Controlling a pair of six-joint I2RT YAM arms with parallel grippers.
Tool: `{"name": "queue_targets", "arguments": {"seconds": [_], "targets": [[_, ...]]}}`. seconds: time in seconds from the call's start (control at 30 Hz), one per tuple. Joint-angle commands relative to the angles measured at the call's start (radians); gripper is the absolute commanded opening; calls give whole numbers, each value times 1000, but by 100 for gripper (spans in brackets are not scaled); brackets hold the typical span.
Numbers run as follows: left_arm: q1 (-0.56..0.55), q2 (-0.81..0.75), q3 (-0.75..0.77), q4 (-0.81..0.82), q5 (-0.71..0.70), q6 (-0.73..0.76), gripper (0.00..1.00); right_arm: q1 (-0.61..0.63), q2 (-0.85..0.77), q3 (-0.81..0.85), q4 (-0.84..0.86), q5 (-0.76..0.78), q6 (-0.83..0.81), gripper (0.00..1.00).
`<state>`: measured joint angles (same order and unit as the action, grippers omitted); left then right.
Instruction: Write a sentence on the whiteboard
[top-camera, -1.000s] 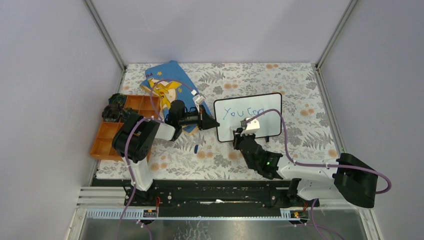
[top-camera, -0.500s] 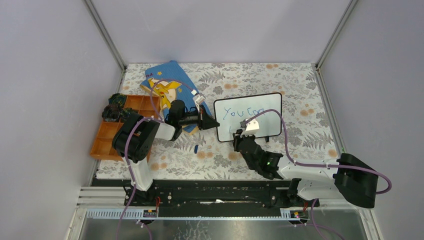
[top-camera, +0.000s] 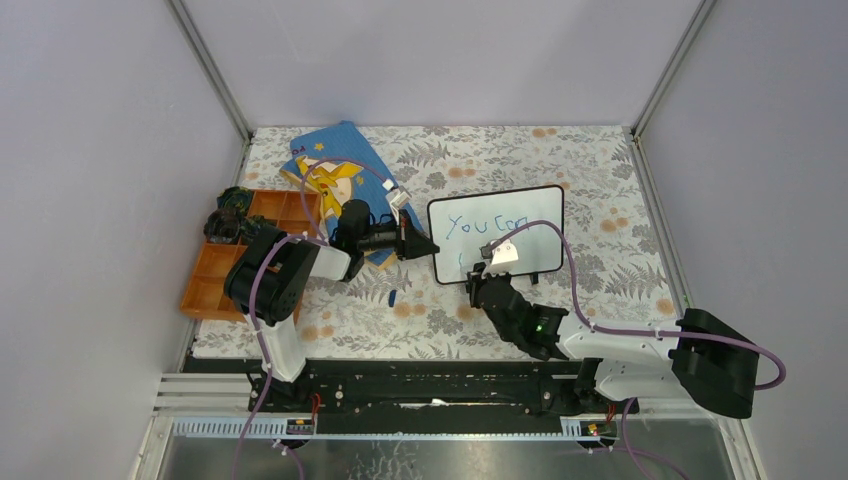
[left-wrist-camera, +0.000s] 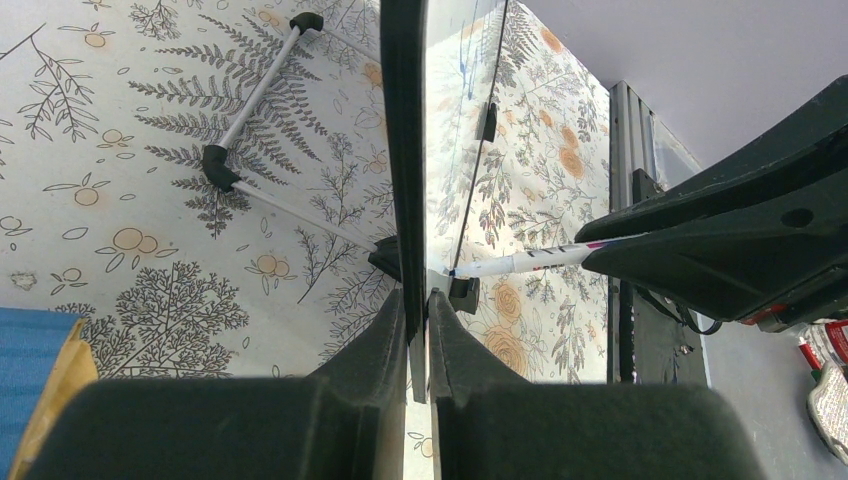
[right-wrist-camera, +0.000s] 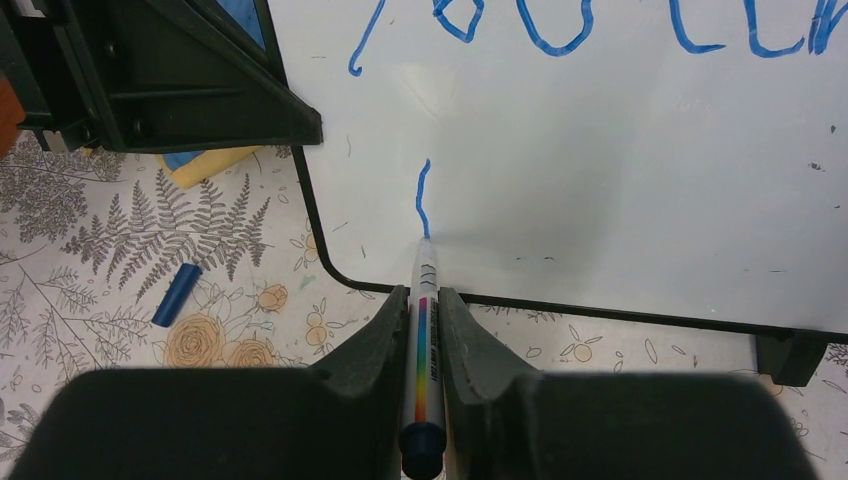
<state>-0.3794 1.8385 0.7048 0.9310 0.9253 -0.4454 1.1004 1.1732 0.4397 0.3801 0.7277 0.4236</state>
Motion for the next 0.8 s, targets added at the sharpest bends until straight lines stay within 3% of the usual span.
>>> {"name": "queue_targets", "arguments": {"seconds": [0.0,0.77], "targets": [[-27,17,-8,-94,-23,60,0,-8,-13,9,23,13,9,0],[-29,17,-8,-98,-23,63,0,-9,26,79,63,52,-61,0]]}}
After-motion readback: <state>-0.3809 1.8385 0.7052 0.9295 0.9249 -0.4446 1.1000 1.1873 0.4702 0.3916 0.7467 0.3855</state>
